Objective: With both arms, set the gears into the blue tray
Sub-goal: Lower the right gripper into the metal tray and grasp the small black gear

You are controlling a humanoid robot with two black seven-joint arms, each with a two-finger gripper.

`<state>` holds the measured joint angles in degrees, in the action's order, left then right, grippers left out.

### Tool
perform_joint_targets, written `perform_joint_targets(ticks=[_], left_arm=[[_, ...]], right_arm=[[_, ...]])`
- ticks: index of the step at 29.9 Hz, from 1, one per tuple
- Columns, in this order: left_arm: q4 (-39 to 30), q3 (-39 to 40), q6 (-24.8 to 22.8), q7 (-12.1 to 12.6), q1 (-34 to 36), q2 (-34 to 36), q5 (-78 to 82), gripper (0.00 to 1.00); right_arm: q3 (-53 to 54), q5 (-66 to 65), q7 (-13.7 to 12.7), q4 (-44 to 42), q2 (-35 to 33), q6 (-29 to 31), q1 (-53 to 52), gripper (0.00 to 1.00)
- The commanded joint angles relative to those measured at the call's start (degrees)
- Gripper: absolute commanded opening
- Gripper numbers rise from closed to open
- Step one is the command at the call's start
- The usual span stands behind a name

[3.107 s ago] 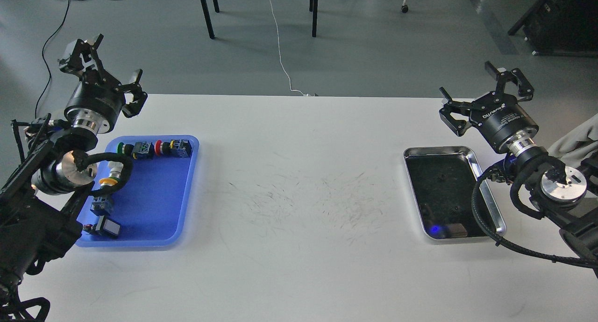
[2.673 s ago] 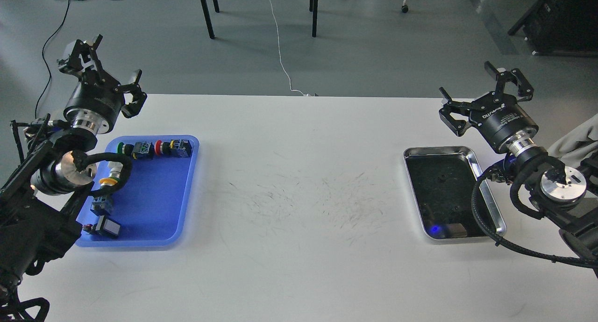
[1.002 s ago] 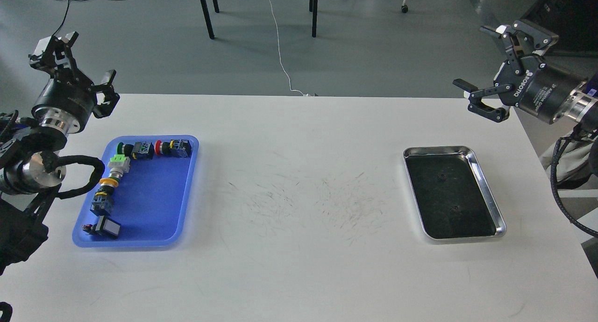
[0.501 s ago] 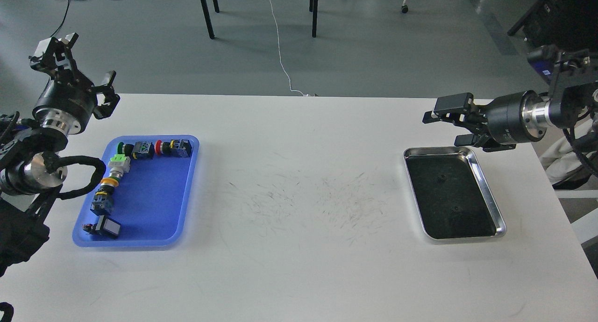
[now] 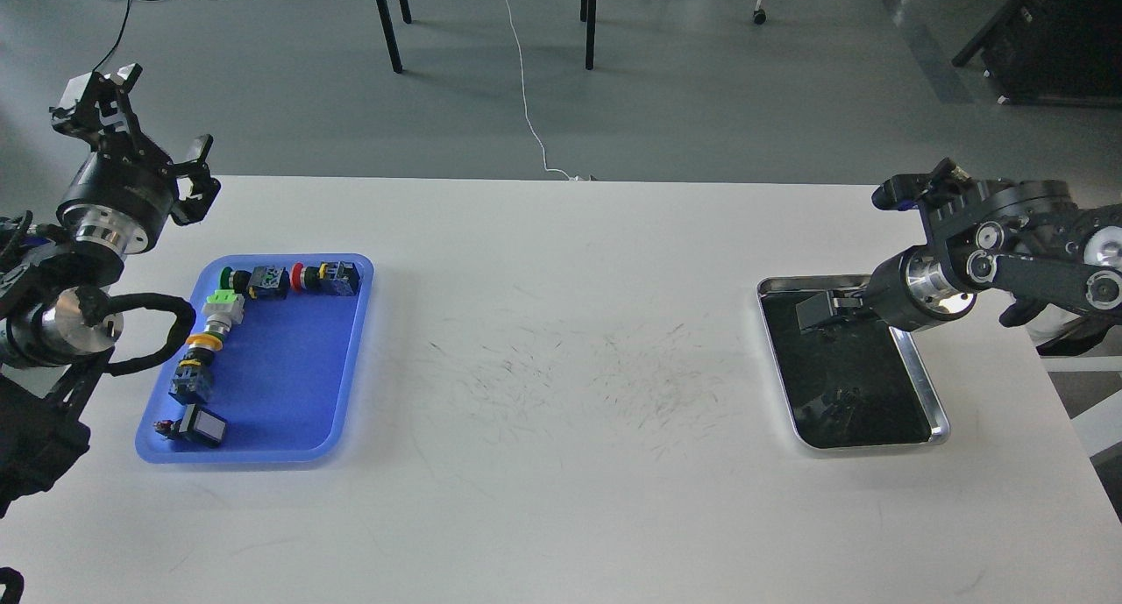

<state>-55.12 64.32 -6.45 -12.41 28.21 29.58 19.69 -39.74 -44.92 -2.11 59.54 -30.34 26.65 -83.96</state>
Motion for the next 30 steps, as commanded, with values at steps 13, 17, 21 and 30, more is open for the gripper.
perform_joint_targets(ticks=[13, 17, 21, 30], left_arm=[[-0.08, -0.07, -0.05, -0.07, 0.0, -0.05, 0.0, 0.98], [-0.08, -0.07, -0.05, -0.07, 0.0, -0.05, 0.0, 0.98], [-0.08, 0.01, -0.05, -0.07, 0.0, 0.04, 0.0, 0.98], [-0.08, 0.01, -0.23, -0.42, 0.0, 0.83, 0.0, 0.98]], right_arm=[[0.62, -1.93, -0.09, -9.78, 3.18, -3.97, 7.4, 0.93], [0.89, -1.58, -0.09, -11.1, 5.46, -4.32, 8.28, 0.93], [1.5, -1.4, -0.18, -11.98, 6.78, -4.67, 9.07, 0.92], [1.51, -1.32, -0.53, -12.78, 8.81, -4.76, 10.13, 0.77]])
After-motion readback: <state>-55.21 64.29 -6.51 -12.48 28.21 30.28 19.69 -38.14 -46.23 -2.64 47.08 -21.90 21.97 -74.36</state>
